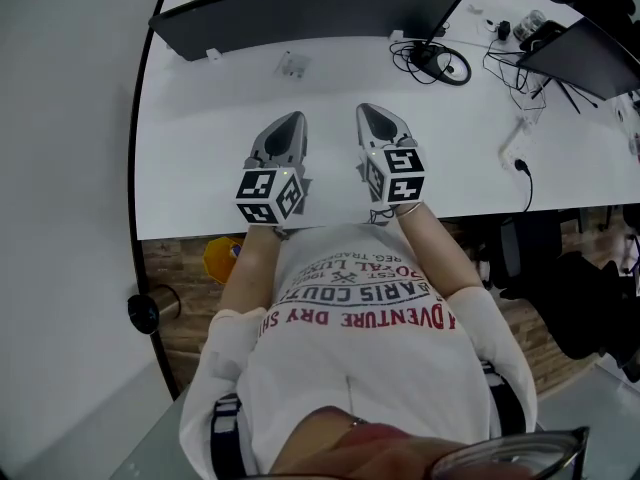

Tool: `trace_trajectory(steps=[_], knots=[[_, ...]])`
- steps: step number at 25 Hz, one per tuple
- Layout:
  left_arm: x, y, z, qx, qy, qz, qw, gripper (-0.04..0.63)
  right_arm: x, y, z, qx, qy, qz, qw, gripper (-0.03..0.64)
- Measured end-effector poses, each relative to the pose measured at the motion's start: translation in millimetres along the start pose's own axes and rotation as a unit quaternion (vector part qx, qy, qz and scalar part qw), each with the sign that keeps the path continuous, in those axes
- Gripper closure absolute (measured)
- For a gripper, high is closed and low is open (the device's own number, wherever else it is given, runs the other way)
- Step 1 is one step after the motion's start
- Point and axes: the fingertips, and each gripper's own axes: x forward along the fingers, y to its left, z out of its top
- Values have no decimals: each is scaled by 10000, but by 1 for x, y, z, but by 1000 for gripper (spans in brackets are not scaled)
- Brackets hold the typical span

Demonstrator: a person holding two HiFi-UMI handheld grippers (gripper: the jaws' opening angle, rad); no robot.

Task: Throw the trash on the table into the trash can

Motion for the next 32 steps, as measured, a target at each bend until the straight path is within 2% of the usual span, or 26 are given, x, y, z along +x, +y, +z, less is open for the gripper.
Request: trace_trajectory(steps=[5,12,17,21,27,30,32], knots=[[10,-2,-7,109,19,189,9998,572,2,-14,-6,29,135,105,9998,589],[12,17,-17,-71,154,538,9984,572,17,-14,-11,253,246,454,9983,589],[16,46,-25,-260,304,750,9964,572,49,-9,-20,437,506,584,9961,589],[28,75,-33,-279,504,704,9959,572,84,-3,-32,458,754,553,9946,589],[59,135,-40,-660,703,615,9934,572,155,3,-47,509,1199,470,9904,584],[80,169,-44,-603,752,651,9932,572,197,5,-57,483,1359,480,9884,466],[93,188,-49,-532,810,657,9931,572,223,3,-66,383,1424,419,9882,451]])
